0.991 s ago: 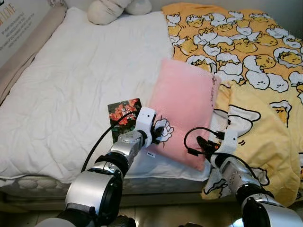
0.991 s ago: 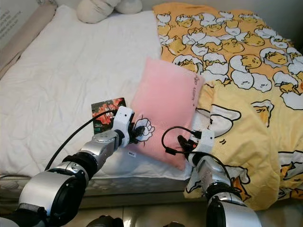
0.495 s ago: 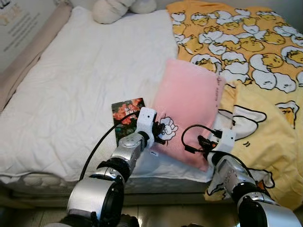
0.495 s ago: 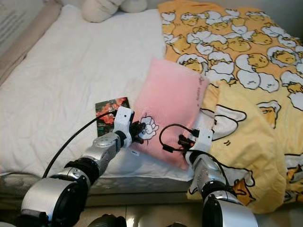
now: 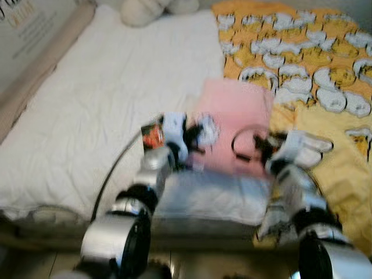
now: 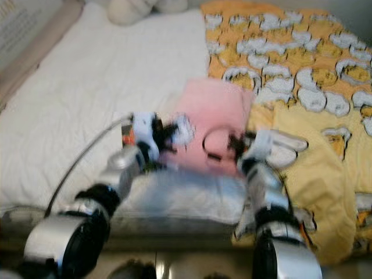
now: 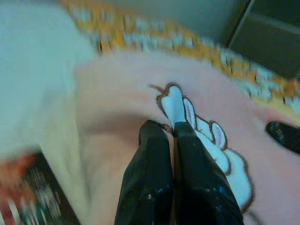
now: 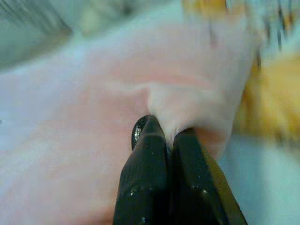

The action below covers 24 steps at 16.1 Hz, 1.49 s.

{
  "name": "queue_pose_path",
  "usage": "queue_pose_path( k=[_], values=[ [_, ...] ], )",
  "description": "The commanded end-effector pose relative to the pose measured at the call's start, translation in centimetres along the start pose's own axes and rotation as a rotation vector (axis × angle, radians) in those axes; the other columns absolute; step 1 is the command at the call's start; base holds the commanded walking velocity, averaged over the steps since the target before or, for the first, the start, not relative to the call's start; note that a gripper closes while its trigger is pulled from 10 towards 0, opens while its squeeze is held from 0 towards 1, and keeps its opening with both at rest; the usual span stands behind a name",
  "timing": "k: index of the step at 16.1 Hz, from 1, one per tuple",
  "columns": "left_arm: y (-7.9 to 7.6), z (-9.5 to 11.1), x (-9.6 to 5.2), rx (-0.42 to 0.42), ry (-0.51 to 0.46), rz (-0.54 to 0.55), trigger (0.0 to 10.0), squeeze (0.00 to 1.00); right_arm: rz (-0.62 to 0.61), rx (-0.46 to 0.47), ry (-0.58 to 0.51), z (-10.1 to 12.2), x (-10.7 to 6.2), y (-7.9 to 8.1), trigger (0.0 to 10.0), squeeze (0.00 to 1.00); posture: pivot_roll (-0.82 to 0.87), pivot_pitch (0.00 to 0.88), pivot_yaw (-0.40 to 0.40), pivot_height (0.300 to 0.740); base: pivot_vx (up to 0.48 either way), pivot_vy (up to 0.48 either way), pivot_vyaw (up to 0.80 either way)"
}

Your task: Clean up the room

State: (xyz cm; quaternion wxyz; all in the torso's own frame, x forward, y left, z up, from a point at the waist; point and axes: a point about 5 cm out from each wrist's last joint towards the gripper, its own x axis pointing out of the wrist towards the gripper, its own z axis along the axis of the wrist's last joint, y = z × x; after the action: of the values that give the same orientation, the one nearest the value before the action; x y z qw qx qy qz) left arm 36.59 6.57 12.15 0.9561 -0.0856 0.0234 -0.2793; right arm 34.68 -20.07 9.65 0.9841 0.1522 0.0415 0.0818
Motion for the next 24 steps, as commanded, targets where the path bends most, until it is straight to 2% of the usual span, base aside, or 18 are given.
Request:
queue_pose_path(
  k=[1, 3, 5, 9, 17, 19, 21, 22, 24],
  values=[
    [1.0, 2.4, -0.2, 0.026, -0.120, 0.039, 0.0, 0.00, -0.001, -0.047, -0.107, 3.0, 0.2, -0.1, 0.0, 0.00, 0.03, 0.000, 0.019, 0.740, 0.000, 0.000, 0.00],
    [1.5, 2.5, -0.7, 0.034, -0.150, 0.093, 0.0, 0.00, 0.019, -0.091, -0.154, 4.3, 0.4, 0.2, 0.0, 0.00, 0.03, 0.000, 0.021, 0.740, 0.000, 0.000, 0.00],
    [1.8, 2.2, -0.8, 0.015, -0.146, 0.136, 0.0, 0.00, 0.007, -0.110, -0.086, 3.1, 0.6, 0.2, 0.0, 0.00, 0.04, 0.000, 0.013, 0.740, 0.000, 0.131, 0.00],
    [1.9, 3.1, -0.7, 0.069, -0.159, 0.166, 0.0, 0.00, 0.058, -0.142, -0.063, 2.5, 0.7, 1.6, 0.0, 0.00, 0.04, 0.000, 0.010, 0.740, 0.000, 0.480, 0.00],
    [1.2, 4.0, -0.2, 0.079, -0.215, 0.207, 0.0, 0.00, 0.116, -0.281, -0.125, 4.8, 1.4, 2.4, 0.0, 0.00, 0.03, 0.000, 0.006, 0.740, 0.000, 0.453, 0.00],
    [1.0, 3.8, -0.2, 0.080, -0.213, 0.212, 0.0, 0.00, 0.133, -0.301, -0.127, 5.3, 1.7, 2.6, 0.0, 0.00, 0.04, 0.000, -0.004, 0.740, 0.000, 0.444, 0.00],
    [0.7, 3.1, -0.3, 0.090, -0.186, 0.210, 0.0, 0.00, 0.116, -0.322, -0.086, 4.8, 1.9, 2.5, 0.2, 0.00, 0.05, 0.000, -0.014, 0.740, 0.124, 0.377, 0.00],
    [0.7, 2.5, -0.4, 0.075, -0.165, 0.234, 10.0, 0.00, 0.105, -0.287, -0.042, 3.6, 1.8, 2.5, 10.0, 0.00, 0.06, 0.000, -0.024, 0.740, 0.000, 0.000, 0.00],
    [1.1, 2.2, -0.7, 0.073, -0.160, 0.263, 10.0, 0.00, 0.094, -0.244, -0.050, 3.0, 1.6, 2.6, 10.0, 0.00, 0.07, 0.000, -0.026, 0.740, 0.000, 0.000, 0.00]
  ],
)
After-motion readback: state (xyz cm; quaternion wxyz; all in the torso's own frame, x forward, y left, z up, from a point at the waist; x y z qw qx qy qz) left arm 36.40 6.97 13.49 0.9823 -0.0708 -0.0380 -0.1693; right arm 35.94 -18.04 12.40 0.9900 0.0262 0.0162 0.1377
